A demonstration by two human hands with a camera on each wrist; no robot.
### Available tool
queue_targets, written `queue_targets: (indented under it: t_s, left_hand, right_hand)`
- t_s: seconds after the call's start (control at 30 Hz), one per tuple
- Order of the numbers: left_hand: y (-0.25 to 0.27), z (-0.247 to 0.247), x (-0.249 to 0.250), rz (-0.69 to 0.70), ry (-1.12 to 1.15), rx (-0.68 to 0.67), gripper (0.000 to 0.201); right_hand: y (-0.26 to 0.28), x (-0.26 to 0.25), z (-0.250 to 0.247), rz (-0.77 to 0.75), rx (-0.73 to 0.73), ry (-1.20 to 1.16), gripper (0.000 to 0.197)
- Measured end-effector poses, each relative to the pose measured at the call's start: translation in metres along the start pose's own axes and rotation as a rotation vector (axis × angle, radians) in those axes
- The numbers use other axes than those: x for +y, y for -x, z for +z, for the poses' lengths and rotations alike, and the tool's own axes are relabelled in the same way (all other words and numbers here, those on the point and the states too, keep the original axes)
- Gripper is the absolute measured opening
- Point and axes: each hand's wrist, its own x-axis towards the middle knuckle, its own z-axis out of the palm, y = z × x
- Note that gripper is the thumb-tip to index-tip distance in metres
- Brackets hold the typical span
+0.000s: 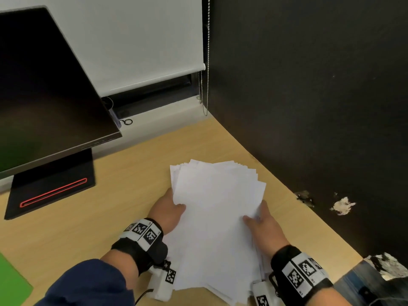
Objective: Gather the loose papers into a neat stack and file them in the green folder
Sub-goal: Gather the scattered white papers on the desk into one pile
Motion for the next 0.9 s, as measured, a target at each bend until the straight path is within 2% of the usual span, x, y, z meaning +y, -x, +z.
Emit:
queue_targets:
  t_s: [0.07, 0.13, 0.17, 0.27, 0.43, 0.57, 0.63, 0.73, 0.83, 0.9]
  left_hand:
    - [-0.001, -0.004, -0.004, -0.003, 0.048, -0.018, 0.058]
    - [0.002, -0.005, -0.010, -0.025, 0.102, -0.010, 0.051]
    - [0.002, -0.003, -0.012, -0.026, 0.112, -0.001, 0.048]
    - [0.004, 0.001, -0.011, 0.012, 0.119, -0.039, 0.057]
    - [0.005, -0.009, -0.016, 0.015, 0.160, -0.097, 0.073]
    - [0.013, -0.003, -0.010, -0.034, 0.160, -0.119, 0.082]
    - [0.016, -0.003, -0.003, -0.044, 0.184, -0.065, 0.083]
    - [0.018, -0.004, -0.006, -0.040, 0.241, 0.005, 0.062]
    - [0.021, 0.000, -0.005, 0.013, 0.245, -0.050, 0.067]
    - [0.024, -0.002, 0.003, 0.016, 0.283, -0.063, 0.072]
  right_hand:
    - [0.002, 0.004, -0.003, 0.008, 0.028, -0.018, 0.046]
    - [0.008, 0.009, -0.004, 0.043, 0.037, -0.041, 0.031]
    - [0.010, 0.010, -0.002, 0.057, 0.014, -0.045, 0.030]
    - [0.010, 0.009, 0.003, 0.039, -0.058, -0.075, 0.044]
    - [0.011, 0.014, -0.006, 0.096, -0.024, -0.188, 0.033]
    - [0.011, 0.010, 0.003, -0.001, -0.097, -0.168, 0.065]
    - [0.008, 0.009, 0.003, 0.029, -0.067, -0.207, 0.062]
    - [0.010, 0.013, 0.003, 0.081, -0.043, -0.209, 0.040]
    - [0.010, 0.013, 0.010, 0.032, -0.076, -0.193, 0.055]
    - [0.004, 0.012, 0.012, 0.040, -0.054, -0.230, 0.050]
